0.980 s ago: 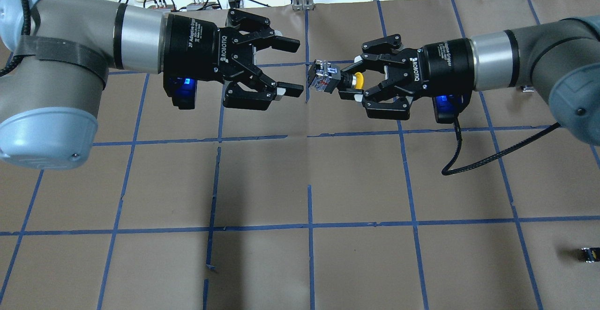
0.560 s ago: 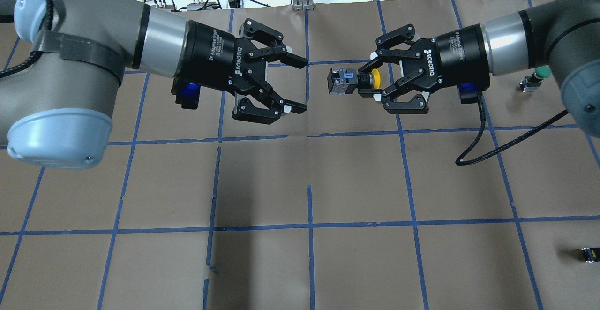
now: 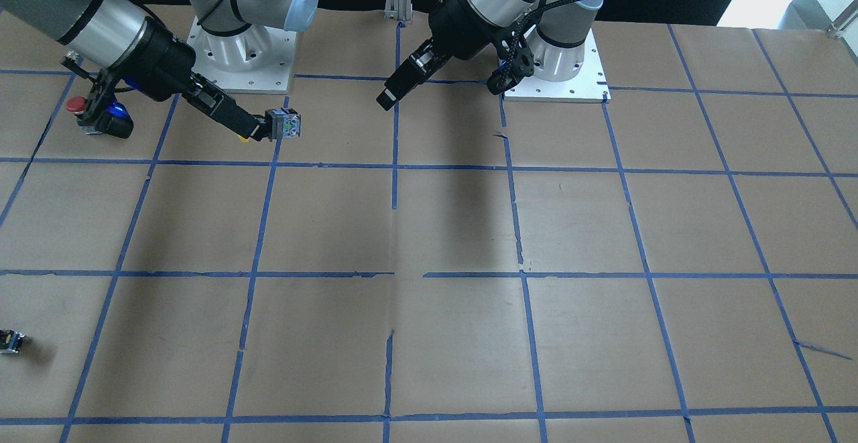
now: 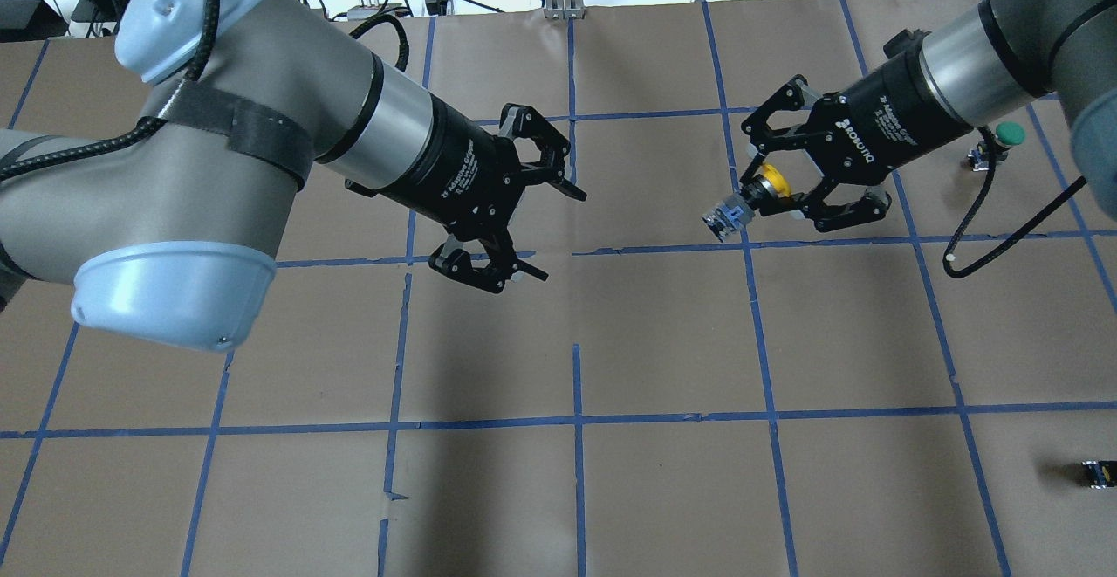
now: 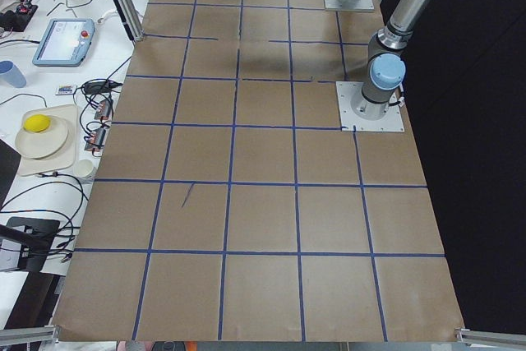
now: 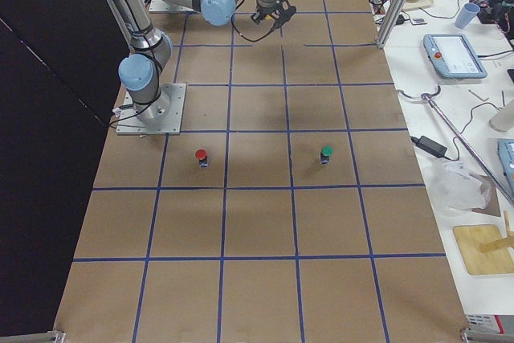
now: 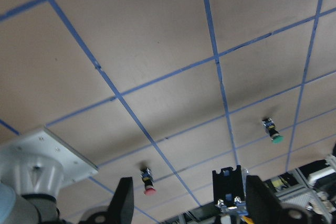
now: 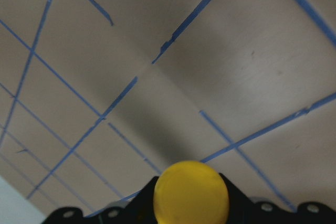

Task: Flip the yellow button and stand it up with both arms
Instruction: 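Carry the button with the right gripper toward the green button, base down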

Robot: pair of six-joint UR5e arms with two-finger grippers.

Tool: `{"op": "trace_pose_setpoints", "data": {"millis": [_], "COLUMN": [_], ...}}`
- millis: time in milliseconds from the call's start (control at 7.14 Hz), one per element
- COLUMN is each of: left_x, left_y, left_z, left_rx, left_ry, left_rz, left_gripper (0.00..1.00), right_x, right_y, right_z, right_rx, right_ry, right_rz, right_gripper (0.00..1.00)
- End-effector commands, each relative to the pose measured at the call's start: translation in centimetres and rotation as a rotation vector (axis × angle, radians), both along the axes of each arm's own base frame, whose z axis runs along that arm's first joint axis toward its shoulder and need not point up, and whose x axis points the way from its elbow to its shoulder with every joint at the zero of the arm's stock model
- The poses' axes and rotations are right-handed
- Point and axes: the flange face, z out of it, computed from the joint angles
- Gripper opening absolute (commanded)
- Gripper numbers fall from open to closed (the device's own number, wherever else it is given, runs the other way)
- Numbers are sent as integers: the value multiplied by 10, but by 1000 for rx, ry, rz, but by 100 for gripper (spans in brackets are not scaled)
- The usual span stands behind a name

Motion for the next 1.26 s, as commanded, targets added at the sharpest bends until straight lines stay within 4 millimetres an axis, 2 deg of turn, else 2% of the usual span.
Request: {"op": "trace_pose_setpoints", "data": {"millis": [0, 140, 420, 560, 700, 840, 980, 1120], "left_x": [14, 26, 50, 74, 97, 115, 120, 124], "left_y": [12, 10, 7, 4, -2, -3, -4, -15], "left_z": [6, 19, 49, 57, 63, 69, 67, 61], "left_rx": [-102, -105, -119, -140, -185, -242, -261, -331], "left_ry": [-140, -235, -371, -427, -419, -419, -438, -476], "left_rz": [-339, -487, -807, -907, -990, -1099, -1115, -1105], "left_gripper": [81, 82, 82, 82, 83, 86, 93, 99], "right_x": [-30, -37, -64, -82, -100, -115, -132, -149], "right_y": [1, -5, -14, -19, -18, -14, -8, -5], "right_z": [-7, -4, 2, 5, -6, -27, -36, -40], "right_rx": [-157, -260, -344, -405, -443, -436, -387, -338], "right_ry": [292, 331, 428, 526, 569, 593, 678, 705], "right_rz": [455, 553, 634, 694, 696, 659, 625, 535], "right_gripper": [6, 4, 4, 5, 5, 6, 6, 6]}}
